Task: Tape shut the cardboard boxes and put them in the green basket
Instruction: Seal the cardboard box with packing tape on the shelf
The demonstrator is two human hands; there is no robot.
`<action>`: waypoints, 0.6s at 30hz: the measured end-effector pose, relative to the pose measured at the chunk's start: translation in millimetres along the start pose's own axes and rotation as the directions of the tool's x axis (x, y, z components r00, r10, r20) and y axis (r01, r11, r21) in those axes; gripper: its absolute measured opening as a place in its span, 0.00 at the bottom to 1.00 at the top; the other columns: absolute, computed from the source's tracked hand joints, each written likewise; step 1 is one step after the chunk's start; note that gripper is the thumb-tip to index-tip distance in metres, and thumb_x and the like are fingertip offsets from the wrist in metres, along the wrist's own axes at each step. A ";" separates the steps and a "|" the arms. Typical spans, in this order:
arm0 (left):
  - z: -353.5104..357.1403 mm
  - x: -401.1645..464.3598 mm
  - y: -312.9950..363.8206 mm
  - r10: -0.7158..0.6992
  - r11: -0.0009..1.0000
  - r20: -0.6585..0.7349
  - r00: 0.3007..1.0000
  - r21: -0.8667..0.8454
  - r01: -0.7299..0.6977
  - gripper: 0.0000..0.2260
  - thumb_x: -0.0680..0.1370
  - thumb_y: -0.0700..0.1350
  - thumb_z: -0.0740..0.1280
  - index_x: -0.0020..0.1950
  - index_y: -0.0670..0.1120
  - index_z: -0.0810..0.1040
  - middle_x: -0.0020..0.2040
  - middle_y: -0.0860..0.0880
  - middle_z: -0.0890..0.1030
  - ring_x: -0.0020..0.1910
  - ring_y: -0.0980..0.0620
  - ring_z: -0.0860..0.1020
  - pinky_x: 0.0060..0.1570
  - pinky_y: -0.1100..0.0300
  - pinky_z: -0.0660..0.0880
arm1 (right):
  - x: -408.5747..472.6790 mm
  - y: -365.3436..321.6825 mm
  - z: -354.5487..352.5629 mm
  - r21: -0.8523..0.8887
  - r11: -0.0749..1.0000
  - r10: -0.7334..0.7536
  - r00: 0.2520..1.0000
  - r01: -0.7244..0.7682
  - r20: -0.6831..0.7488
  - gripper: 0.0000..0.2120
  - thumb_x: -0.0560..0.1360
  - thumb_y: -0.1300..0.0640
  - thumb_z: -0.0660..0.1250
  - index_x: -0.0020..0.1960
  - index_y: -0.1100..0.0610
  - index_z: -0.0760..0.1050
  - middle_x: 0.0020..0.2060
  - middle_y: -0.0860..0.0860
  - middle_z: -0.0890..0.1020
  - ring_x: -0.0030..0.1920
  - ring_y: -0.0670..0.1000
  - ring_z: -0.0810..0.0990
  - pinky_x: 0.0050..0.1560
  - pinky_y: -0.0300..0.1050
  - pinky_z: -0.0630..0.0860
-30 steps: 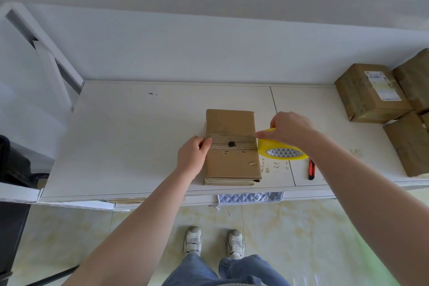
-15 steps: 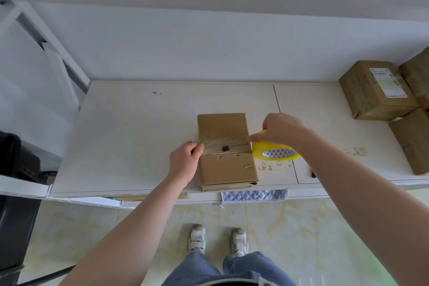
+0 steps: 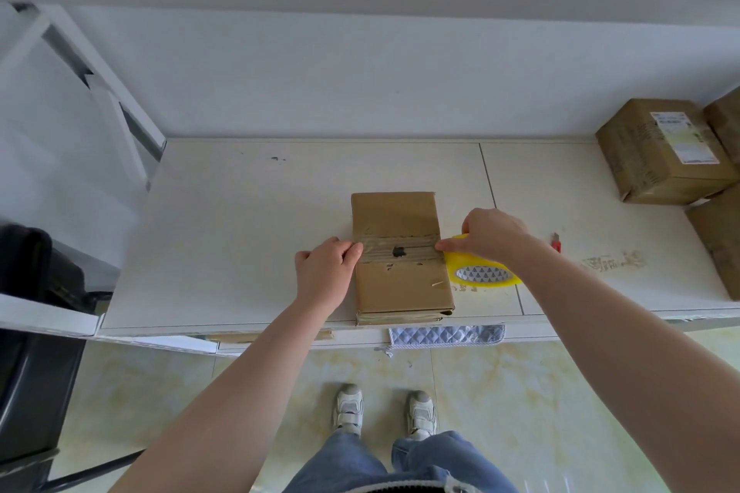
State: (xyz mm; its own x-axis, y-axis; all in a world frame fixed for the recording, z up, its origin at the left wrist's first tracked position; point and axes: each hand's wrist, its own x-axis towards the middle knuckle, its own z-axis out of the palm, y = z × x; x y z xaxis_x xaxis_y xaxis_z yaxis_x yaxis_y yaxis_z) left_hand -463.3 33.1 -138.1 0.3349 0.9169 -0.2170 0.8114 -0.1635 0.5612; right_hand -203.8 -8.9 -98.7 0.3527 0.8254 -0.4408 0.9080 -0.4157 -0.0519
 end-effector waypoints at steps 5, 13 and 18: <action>-2.8 -7.3 19.3 0.005 0.995 -0.261 0.965 0.096 0.020 0.18 0.79 0.51 0.65 0.67 0.45 0.70 0.63 0.44 0.72 0.63 0.42 0.71 0.63 0.49 0.62 | -0.1 0.4 7.6 0.025 0.999 0.024 1.000 -0.024 -0.003 0.30 0.67 0.26 0.64 0.37 0.54 0.74 0.32 0.49 0.78 0.34 0.48 0.77 0.31 0.42 0.67; 22.9 9.6 76.2 0.295 0.912 -0.098 0.951 0.326 -0.249 0.32 0.84 0.55 0.48 0.78 0.40 0.35 0.78 0.41 0.33 0.78 0.42 0.34 0.77 0.46 0.39 | 2.0 -0.7 9.3 0.015 0.999 0.032 0.999 -0.033 0.015 0.30 0.68 0.26 0.63 0.39 0.55 0.74 0.32 0.49 0.78 0.34 0.48 0.77 0.32 0.42 0.68; 27.5 9.8 83.4 0.302 0.912 -0.146 0.942 0.331 -0.241 0.32 0.83 0.54 0.47 0.79 0.41 0.36 0.79 0.42 0.34 0.78 0.43 0.35 0.76 0.49 0.37 | 3.9 1.4 11.0 0.017 1.000 0.024 1.000 -0.024 0.007 0.29 0.68 0.26 0.63 0.36 0.54 0.72 0.31 0.49 0.77 0.33 0.48 0.75 0.30 0.41 0.65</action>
State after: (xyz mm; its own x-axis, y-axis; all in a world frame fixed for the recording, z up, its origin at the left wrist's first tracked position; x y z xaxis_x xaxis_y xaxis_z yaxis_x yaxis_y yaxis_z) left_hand -379.1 18.5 -115.3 0.4903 0.8677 0.0814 0.8183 -0.4905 0.2997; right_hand -203.7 -10.5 -110.3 0.3724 0.8126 -0.4484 0.8955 -0.4415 -0.0564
